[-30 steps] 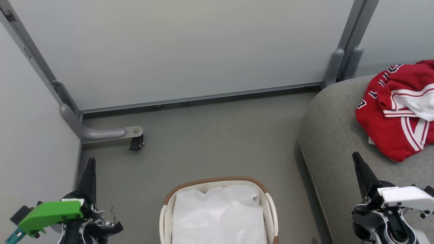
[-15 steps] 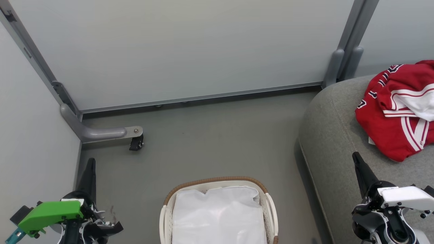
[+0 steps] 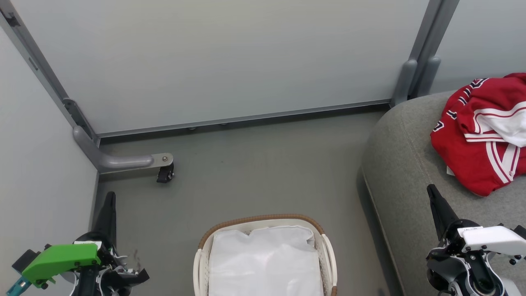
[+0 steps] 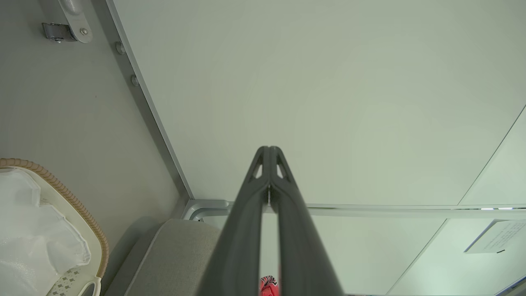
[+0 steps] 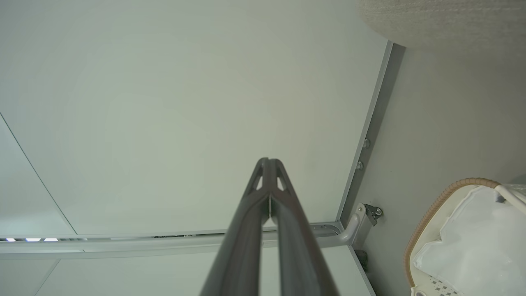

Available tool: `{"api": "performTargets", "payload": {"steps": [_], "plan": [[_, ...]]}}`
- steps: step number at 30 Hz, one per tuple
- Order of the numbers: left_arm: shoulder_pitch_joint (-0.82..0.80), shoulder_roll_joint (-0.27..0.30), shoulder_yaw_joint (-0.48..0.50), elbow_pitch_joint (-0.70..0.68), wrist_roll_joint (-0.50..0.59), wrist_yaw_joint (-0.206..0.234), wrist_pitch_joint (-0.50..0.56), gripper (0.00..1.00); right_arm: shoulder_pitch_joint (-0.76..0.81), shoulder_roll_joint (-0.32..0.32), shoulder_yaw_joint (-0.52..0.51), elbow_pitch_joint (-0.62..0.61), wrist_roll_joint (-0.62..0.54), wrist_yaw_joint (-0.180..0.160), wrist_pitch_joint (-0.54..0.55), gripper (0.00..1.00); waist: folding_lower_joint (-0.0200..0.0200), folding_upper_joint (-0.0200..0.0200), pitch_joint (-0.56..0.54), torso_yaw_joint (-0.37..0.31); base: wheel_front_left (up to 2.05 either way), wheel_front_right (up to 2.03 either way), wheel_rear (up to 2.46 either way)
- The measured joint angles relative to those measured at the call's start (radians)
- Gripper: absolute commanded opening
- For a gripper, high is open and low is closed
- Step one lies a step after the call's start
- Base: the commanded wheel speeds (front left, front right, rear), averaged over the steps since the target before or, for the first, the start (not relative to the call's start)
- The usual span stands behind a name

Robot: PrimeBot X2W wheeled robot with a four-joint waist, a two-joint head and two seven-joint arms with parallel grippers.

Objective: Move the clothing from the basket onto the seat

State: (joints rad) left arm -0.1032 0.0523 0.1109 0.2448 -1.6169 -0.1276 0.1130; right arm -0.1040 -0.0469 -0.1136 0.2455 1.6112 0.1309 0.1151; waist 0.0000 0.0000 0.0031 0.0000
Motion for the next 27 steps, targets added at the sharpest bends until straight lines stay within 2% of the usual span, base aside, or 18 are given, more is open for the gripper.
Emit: {"api": "performTargets", "payload": {"steps": [27], "plan": [[0.0, 0.0, 0.001, 0.0, 0.0, 0.0, 0.0, 0.0, 0.0, 0.0, 0.0, 0.0, 0.0, 0.0, 0.0, 0.0, 0.0, 0.0, 0.0, 0.0, 0.0, 0.0, 0.0]]}}
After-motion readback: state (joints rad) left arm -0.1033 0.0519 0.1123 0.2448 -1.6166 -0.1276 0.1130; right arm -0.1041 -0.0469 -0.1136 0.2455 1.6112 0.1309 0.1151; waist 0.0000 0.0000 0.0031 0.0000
